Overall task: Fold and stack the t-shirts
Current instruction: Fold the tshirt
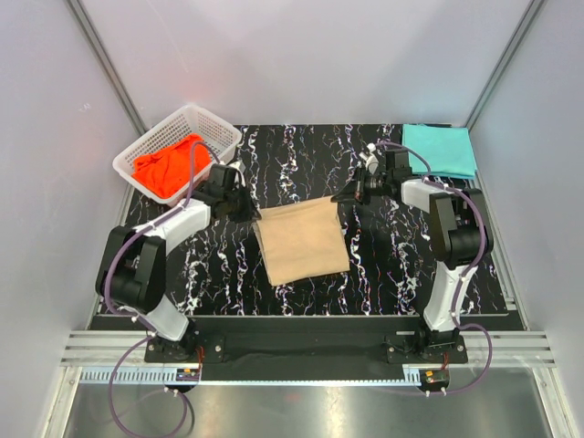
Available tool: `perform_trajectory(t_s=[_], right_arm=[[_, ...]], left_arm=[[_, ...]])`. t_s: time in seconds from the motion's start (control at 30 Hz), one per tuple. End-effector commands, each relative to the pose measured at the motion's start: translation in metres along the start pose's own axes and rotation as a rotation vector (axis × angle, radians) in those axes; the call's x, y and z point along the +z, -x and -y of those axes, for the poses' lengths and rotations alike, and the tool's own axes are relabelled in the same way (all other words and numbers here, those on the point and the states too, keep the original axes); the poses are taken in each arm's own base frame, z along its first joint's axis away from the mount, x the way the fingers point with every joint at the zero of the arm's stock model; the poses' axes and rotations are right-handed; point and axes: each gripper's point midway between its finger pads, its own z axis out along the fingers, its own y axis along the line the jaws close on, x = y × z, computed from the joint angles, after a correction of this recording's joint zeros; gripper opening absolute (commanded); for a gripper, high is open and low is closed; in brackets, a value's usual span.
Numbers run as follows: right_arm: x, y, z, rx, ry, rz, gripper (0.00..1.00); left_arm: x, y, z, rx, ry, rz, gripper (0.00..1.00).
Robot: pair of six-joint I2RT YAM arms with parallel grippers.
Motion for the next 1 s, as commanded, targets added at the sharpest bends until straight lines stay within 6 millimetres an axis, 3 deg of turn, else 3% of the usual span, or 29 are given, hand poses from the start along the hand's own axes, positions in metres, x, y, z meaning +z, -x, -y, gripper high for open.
perform_trajectory(t_s=[0.0, 0.23, 0.4, 0.63, 0.73, 0.83, 0.97], right_arm=[[-0.005, 0.013, -0.011, -0.044, -0.009, 0.019, 0.0], [-0.026, -0.01, -0.018, -0.037, -0.095, 0.037, 0.0], [-0.052, -0.028, -0.039, -0.075, -0.144, 0.058, 0.0], [-0.077, -0.039, -0.077, -0.124, -0.15, 0.1, 0.0], [-0.087, -0.045, -0.1, -0.169, -0.141, 0.121, 0.0], [-0.087, -0.037, -0.107, -0.198, -0.133, 0.139, 0.0], [-0.072, -0.013, -0.105, -0.226, -0.097, 0.132, 0.0]], left_arm=[[0.003, 0.01, 0.002, 0.037, -0.025, 0.022, 0.0], [-0.004, 0.029, 0.044, 0.077, -0.176, 0.027, 0.0], [-0.037, 0.034, 0.06, 0.098, -0.18, 0.062, 0.0], [-0.074, 0.009, 0.069, 0.102, -0.194, 0.044, 0.0], [-0.09, -0.002, 0.067, 0.081, -0.177, 0.055, 0.0], [-0.097, -0.005, 0.055, 0.048, -0.115, 0.072, 0.0], [-0.081, -0.004, 0.029, 0.005, 0.016, 0.05, 0.0]])
